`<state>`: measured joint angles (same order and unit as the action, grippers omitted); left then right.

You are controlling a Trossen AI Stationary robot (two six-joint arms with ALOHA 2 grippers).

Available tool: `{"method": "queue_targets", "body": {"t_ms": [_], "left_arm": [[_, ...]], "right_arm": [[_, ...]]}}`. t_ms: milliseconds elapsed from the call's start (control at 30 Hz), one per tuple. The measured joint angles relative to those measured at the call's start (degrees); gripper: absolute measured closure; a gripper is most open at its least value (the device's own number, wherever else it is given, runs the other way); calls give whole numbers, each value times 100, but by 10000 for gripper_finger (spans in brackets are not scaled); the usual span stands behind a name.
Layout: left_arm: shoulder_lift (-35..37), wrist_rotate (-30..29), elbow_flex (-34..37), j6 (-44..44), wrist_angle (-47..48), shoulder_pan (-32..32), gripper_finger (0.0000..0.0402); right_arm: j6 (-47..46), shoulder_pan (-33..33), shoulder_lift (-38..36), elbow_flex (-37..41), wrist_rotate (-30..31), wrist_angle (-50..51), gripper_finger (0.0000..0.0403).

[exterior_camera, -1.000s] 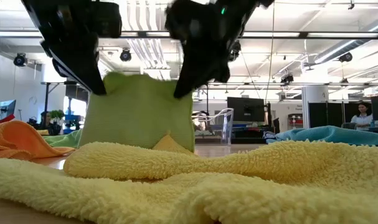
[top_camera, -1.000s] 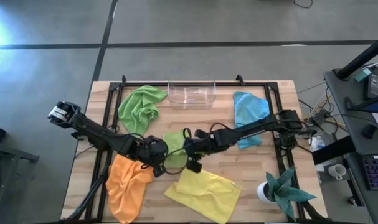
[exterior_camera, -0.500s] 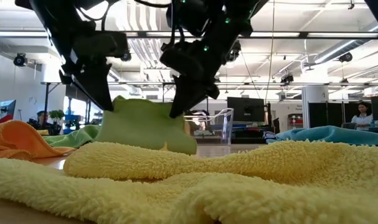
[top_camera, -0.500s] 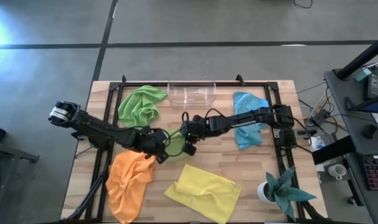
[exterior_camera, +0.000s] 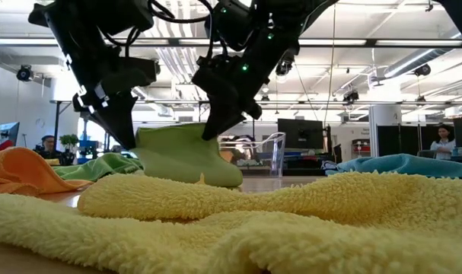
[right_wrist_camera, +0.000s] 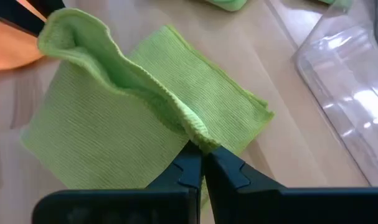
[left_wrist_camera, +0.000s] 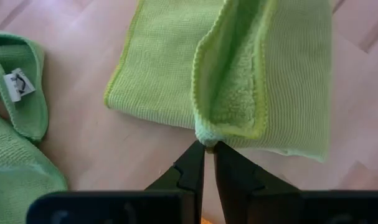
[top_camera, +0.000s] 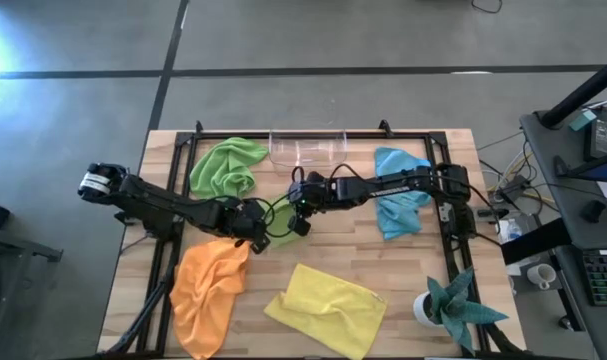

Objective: Fold microfiber towels
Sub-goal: Fold the green microfiber towel

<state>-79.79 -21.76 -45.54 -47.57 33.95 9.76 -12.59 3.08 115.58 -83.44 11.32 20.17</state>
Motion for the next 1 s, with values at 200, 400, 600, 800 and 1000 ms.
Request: {"method": "queue_targets", "body": {"t_ms": [200,400,600,800,1000], "left_arm": [[0,-132,4,6,10,-79,382],[0,-297,4,0,11,-119,381],[0,-246,-8,-2,20,-157,376],[0,24,-49,-6,22,-162,325],[145,784,-214,-5,173,-164,277]], "right_arm": [[169,72,206,0,36,-143,394],[170,166,350,0,77,-433,394],[82,265,493,-11,77,-523,394],[80,272,502,-11,42,-594,394],[-23,321,528,-15,31,-642,394]]}}
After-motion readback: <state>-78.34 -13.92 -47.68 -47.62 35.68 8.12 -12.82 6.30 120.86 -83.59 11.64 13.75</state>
